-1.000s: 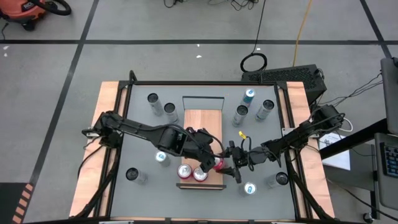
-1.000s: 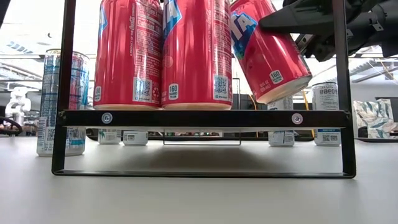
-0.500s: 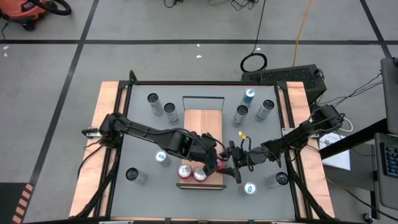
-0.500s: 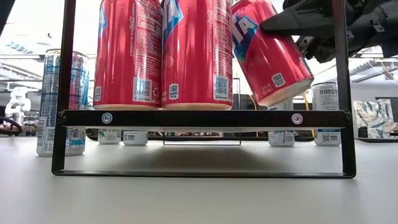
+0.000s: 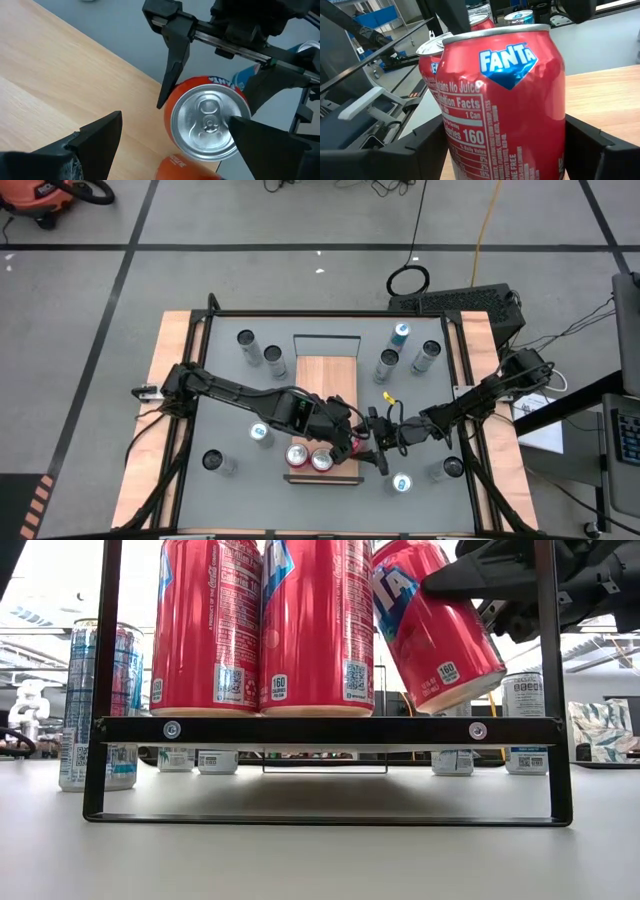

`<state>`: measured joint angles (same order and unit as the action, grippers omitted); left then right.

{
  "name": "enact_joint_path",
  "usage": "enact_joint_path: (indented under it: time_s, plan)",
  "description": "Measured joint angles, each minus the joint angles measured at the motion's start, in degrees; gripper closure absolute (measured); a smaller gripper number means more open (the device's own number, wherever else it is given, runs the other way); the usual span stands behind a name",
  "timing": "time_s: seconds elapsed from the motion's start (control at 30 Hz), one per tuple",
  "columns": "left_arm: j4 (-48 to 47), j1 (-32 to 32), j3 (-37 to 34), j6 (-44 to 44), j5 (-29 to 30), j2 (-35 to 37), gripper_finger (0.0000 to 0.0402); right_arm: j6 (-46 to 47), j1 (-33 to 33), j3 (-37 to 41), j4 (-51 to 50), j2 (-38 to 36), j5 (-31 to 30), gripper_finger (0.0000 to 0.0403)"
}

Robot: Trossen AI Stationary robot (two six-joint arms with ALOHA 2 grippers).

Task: Sort soda cans
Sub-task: Put the red soda can on the shelf and align it with the other red soda cans

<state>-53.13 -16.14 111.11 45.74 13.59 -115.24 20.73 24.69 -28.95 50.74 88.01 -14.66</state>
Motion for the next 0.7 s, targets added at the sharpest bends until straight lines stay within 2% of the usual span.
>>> enact_joint_path:
  time_s: [0.7]
  plan:
    - [3.23,-0.24,0.0,0.31,-0.45,-0.02,0.0022,-1.28,0.0,-0.02,0.21,-0.02,0.0,0.0119]
